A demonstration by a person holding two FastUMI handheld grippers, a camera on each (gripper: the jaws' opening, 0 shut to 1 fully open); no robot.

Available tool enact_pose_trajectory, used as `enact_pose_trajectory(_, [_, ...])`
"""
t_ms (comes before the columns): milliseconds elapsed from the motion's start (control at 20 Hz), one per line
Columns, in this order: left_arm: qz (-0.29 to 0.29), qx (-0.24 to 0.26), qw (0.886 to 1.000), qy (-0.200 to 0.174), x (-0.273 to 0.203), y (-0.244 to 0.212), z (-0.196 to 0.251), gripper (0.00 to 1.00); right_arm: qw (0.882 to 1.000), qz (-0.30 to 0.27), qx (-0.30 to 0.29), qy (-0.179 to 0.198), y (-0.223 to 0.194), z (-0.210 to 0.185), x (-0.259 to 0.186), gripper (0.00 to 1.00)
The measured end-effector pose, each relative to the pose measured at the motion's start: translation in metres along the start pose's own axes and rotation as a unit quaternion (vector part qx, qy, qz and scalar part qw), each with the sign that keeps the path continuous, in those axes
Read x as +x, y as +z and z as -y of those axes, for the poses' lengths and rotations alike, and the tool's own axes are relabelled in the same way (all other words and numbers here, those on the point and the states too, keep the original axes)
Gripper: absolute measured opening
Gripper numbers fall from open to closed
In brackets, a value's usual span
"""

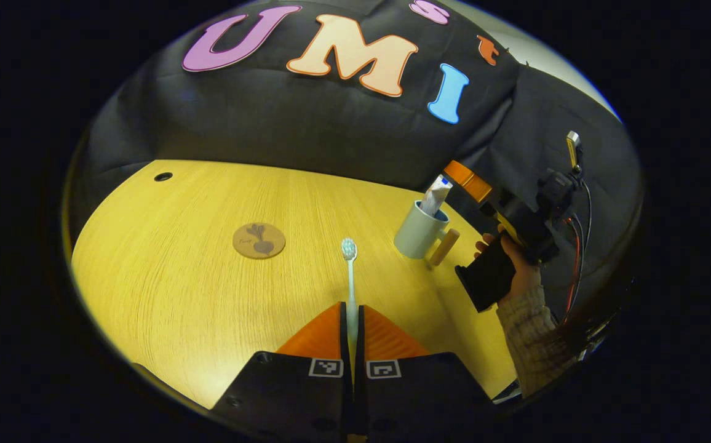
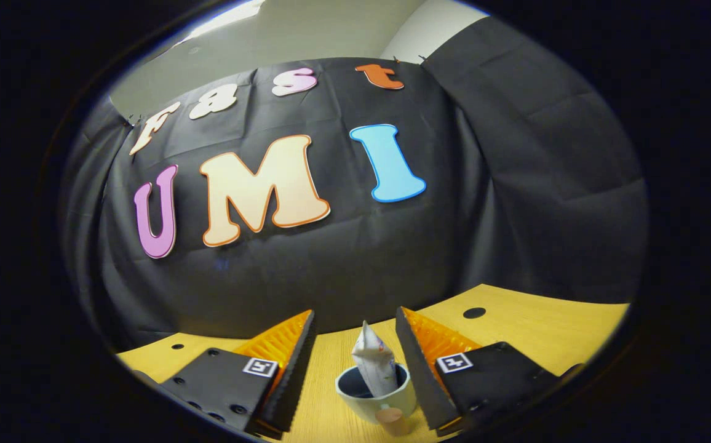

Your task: Put the toothbrush and toothpaste on the desktop into the cup, then pick up the cup and place it on the coaster on the desktop.

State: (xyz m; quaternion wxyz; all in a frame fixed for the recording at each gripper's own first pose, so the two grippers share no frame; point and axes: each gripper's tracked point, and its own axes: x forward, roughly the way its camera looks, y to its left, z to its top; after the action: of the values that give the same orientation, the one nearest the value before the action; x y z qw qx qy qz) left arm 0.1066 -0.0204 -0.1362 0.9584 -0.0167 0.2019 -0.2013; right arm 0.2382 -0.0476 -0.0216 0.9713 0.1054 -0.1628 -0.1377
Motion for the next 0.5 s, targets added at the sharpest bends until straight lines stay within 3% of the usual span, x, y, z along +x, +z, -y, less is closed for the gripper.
enact_pose_trajectory(100, [0.015, 0.001, 1.0, -0.01, 0.004, 0.012, 0.006, 0.0, 1.0, -0.003, -0.013, -0.015, 0.006, 0.014, -0.008, 1.0])
enact_pose_trajectory(250, [0.025, 0.01, 0.999, -0.024, 0.013, 0.024, 0.018, 0.0, 0.999, -0.015, -0.039, -0.035, 0.014, 0.035, -0.025, 0.98])
enact_pose_trajectory(500, [0.061, 0.034, 0.996, -0.059, 0.034, 0.058, 0.045, 0.0, 0.998, -0.041, -0.036, -0.029, 0.014, 0.045, -0.047, 0.98])
